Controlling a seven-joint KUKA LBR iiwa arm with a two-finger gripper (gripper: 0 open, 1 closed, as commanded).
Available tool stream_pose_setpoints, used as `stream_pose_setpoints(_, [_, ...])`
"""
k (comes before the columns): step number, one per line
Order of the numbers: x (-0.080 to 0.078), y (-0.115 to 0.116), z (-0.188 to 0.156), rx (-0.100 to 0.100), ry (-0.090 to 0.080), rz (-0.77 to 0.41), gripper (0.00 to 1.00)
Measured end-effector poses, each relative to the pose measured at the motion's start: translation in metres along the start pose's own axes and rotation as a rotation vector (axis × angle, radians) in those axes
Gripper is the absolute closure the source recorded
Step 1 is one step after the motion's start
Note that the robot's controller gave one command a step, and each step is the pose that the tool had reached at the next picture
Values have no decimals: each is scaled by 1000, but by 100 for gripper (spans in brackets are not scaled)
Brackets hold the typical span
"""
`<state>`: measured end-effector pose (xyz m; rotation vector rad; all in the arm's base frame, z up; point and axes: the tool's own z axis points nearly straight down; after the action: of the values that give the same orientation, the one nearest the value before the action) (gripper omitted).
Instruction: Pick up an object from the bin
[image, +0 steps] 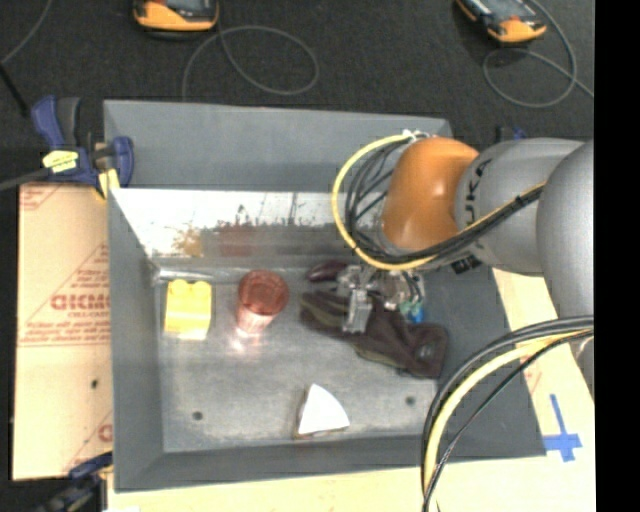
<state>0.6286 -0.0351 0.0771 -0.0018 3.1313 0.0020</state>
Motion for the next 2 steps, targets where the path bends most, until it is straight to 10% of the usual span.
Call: stream_pose_setpoints(2, [0,0,-1,0,-1,9,100])
